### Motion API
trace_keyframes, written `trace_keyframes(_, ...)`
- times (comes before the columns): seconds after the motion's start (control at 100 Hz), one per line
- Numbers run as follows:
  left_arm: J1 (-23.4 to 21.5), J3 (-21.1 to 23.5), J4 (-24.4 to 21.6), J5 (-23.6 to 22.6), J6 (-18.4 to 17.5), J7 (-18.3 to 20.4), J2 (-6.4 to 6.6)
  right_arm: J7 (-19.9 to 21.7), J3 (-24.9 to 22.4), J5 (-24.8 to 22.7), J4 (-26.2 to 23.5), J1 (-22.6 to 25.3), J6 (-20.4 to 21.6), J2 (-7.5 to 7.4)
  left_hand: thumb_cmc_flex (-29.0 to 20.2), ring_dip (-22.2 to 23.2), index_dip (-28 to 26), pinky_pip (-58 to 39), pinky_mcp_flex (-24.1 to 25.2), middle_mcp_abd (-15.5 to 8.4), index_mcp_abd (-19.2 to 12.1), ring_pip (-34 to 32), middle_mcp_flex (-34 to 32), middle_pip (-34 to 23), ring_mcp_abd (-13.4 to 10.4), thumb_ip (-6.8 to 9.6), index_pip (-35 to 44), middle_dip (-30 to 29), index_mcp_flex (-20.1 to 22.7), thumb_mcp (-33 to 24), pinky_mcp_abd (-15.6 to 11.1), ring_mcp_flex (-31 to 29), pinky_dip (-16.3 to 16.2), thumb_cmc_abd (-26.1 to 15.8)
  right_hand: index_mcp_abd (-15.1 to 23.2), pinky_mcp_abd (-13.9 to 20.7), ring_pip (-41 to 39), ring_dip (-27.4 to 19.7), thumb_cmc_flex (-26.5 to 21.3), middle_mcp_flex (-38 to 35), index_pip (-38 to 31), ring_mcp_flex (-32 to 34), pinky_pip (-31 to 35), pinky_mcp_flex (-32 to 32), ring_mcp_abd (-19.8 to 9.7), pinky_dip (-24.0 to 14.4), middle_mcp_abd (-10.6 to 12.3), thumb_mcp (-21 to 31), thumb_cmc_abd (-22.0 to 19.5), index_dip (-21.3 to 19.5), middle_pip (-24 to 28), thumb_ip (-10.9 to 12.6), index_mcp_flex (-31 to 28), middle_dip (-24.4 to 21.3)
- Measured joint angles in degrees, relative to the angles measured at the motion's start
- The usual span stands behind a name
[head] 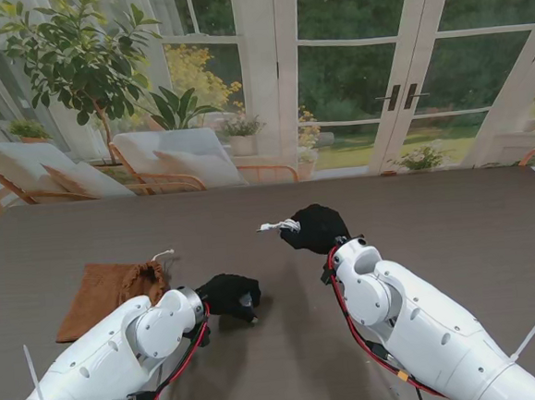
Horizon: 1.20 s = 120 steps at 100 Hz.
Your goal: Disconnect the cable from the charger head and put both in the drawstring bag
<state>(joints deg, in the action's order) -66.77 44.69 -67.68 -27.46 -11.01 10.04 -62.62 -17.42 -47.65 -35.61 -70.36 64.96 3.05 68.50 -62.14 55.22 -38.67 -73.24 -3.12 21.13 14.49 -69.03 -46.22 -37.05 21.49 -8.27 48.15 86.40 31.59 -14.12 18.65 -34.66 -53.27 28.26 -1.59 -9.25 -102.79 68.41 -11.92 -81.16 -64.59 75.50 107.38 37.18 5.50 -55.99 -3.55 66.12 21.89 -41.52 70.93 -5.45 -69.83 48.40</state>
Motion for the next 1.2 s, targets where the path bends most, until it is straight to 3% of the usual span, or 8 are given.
trace_keyframes(0.14, 0.44, -0.64, -0.51, -3.04, 0.83, -0.09, 0.25, -0.07, -0.11, 0.00, -0.03, 0.07, 0.03, 0.02, 0.71, -1.57, 0.24, 2.69, 2.37, -1.31, -1.34, 4.65, 3.67, 7.40, -0.59, -0.15, -1.37, -1.49, -1.10, -4.01, -2.31, 5.49, 3.36, 0.01, 0.01, 0.00, 0.00, 0.00, 0.00, 0.00, 0.00, 0.00, 0.00, 0.00, -0.01, 0.00, 0.01, -0.06, -0.02, -0.04, 0.00, 0.00, 0.00, 0.00)
trace_keyframes(0.25, 0.70, -0.97, -0.77, -3.50, 1.25, -0.27, 0.39, -0.17, -0.22, 0.00, -0.07, 0.16, 0.07, 0.02, 2.09, -1.48, 1.16, 5.51, 4.17, -1.99, -1.34, 6.65, 7.11, 7.88, -1.07, -0.38, -6.67, -5.24, -1.17, -8.31, -3.58, 8.61, 6.98, 0.11, 0.04, 0.00, 0.00, 0.00, -0.01, 0.00, 0.00, 0.00, 0.00, 0.00, -0.02, 0.00, 0.02, -0.11, -0.03, -0.30, 0.00, 0.00, 0.00, 0.00)
trace_keyframes(0.43, 0.92, -1.18, -1.42, -4.25, 2.04, -0.42, 0.53, -0.27, -0.34, 0.00, -0.19, 0.34, 0.07, 0.02, 9.02, -4.38, 8.13, 12.70, 6.29, -2.61, 0.78, 12.12, 13.92, 4.46, -1.73, -0.37, -22.45, -23.58, -1.17, -20.55, -5.09, 13.02, 10.13, -0.06, 0.09, 0.00, 0.00, -0.02, -0.58, 0.00, 0.01, 0.00, 0.00, 0.00, -0.05, 0.00, 0.04, -1.19, -0.10, -0.58, 0.01, 0.00, 0.01, 0.00)
trace_keyframes(0.53, 1.04, -1.33, -1.94, -4.32, 2.51, 0.00, 0.70, -0.37, -0.38, -0.03, -0.29, 0.43, 0.03, 0.02, 10.36, -5.78, 12.78, 16.19, 6.47, -2.64, 1.47, 15.33, 15.69, 4.59, -2.36, -0.32, -28.49, -30.90, -1.11, -22.54, -5.62, 14.52, 11.43, -1.29, 0.09, 0.00, 0.00, -0.02, -0.58, 0.00, 0.02, 0.00, 0.00, 0.00, -0.08, 0.00, 0.07, -1.22, -0.12, -0.60, 0.01, 0.00, 0.19, 0.00)
trace_keyframes(0.66, 1.86, -2.14, -1.97, -3.00, 2.77, 1.04, 0.86, -0.47, -0.49, -0.01, -0.42, 0.59, -0.05, 0.04, 10.36, -8.29, 17.32, 22.13, 6.49, -2.70, 2.24, 16.43, 17.81, 6.30, -2.69, -0.30, -35.03, -35.80, -1.10, -22.66, -5.66, 16.83, 12.39, -2.64, 0.09, 0.00, 0.00, -0.02, -0.58, 0.00, 0.02, 0.00, 0.00, 0.00, -0.14, 0.00, 0.13, -1.34, -0.71, -0.62, 0.01, 0.00, 0.45, 0.00)
trace_keyframes(0.89, 3.60, -3.88, -0.91, -1.22, 2.80, 1.66, 0.78, -0.61, -0.64, 0.13, -0.44, 0.74, -0.10, 0.08, 10.36, -8.56, 19.41, 25.36, 6.49, -2.78, 2.91, 16.70, 17.56, 6.01, -3.93, -0.29, -38.41, -35.94, -1.10, -22.56, -5.83, 16.85, 12.98, -3.67, 0.09, 0.00, 0.00, -0.03, -0.58, 0.00, 0.02, 0.00, 0.00, 0.00, -0.16, 0.00, 0.15, -1.37, -0.73, -0.63, 0.01, 0.00, 0.47, 0.00)
trace_keyframes(1.01, 4.45, -4.79, -0.41, 0.17, 2.84, 2.22, 0.76, -1.02, -0.67, 0.22, -0.33, 0.75, -0.03, 0.13, 10.09, -8.56, 19.80, 25.84, 6.49, -2.12, 3.09, 16.59, 17.85, 5.57, -3.95, -0.29, -39.73, -35.88, -1.18, -16.83, -7.05, 17.48, 12.93, -7.24, 0.09, 0.00, 0.00, -0.03, -0.58, 0.00, 0.02, 0.00, 0.00, 0.00, -0.17, 0.00, 0.16, -1.38, -0.74, -0.66, 0.01, 0.00, 0.48, 0.00)
trace_keyframes(1.2, 6.55, -6.93, 0.91, 1.76, 3.25, 3.15, 0.58, -1.75, -0.68, 0.23, -0.16, 0.81, 0.12, 0.26, 8.93, -8.50, 20.00, 27.40, 6.49, -2.40, 3.32, 13.55, 19.86, -0.68, -5.49, -0.24, -40.91, -35.74, -2.44, -14.55, -7.70, 18.75, 12.93, -8.56, 0.10, 0.00, 0.00, -0.04, -0.58, 0.00, 0.02, 0.00, 0.00, 0.00, -0.19, 0.00, 0.17, -1.38, -0.78, -0.66, 0.01, 0.00, 0.51, 0.00)
